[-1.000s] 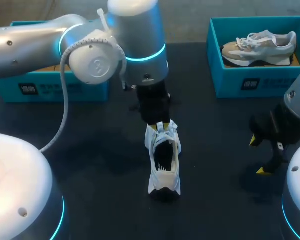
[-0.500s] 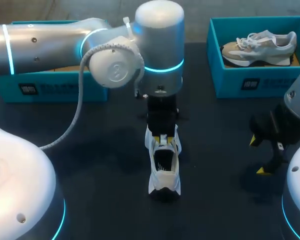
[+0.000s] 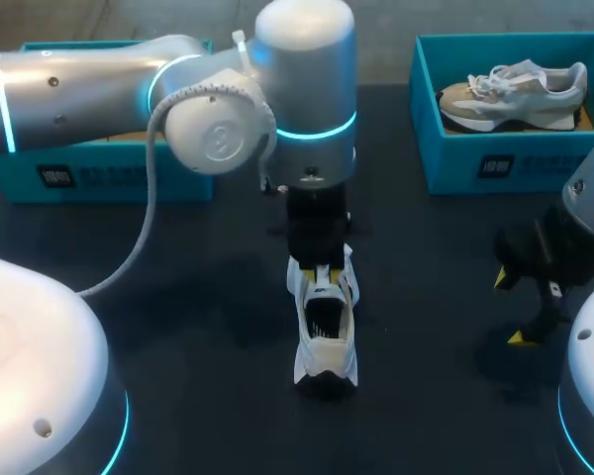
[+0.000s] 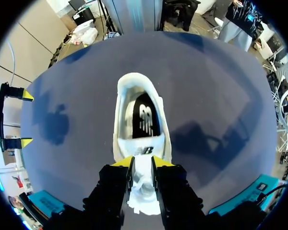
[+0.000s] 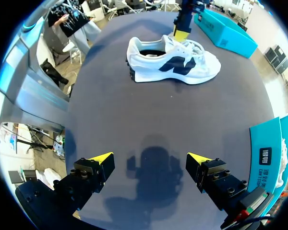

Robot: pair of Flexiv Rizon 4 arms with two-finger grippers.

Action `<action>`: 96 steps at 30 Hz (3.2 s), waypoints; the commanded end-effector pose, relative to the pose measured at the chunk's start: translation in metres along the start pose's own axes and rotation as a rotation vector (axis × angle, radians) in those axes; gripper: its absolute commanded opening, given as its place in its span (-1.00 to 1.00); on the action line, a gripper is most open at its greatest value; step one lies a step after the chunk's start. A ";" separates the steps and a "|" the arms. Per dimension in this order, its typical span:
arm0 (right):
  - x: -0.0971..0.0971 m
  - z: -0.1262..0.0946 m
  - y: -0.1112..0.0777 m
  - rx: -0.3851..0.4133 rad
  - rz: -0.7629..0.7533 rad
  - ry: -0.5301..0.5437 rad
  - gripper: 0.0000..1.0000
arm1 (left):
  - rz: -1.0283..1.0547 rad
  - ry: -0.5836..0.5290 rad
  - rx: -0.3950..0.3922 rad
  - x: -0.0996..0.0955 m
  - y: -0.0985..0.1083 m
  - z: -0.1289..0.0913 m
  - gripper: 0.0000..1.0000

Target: Take the shoe out of the shoebox, open the shoe tongue, remove and reinsert the insole, then place the shoe into the shoebox

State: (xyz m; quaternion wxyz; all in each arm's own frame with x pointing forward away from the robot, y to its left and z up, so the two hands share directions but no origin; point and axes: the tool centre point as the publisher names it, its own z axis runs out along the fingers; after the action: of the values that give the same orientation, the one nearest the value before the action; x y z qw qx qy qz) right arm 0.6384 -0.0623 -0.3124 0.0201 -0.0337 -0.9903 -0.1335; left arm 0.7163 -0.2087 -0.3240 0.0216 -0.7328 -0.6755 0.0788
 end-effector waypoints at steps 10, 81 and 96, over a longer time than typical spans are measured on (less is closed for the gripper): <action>0.001 0.000 0.000 0.001 0.000 -0.002 1.00 | -0.016 -0.048 -0.023 0.006 -0.011 -0.014 -0.40; 0.001 0.000 0.000 0.001 0.000 -0.002 1.00 | -1.526 0.015 -0.086 0.008 -0.119 -0.044 1.00; 0.001 0.000 0.000 0.001 0.000 -0.002 1.00 | -1.649 -0.021 -0.122 0.001 -0.134 -0.011 1.00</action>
State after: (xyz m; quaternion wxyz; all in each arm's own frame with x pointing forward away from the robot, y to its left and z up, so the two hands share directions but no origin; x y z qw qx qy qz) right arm 0.6384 -0.0623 -0.3124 0.0201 -0.0337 -0.9903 -0.1335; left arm 0.5850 -0.1901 -0.2836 0.0223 -0.0004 -0.9997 0.0081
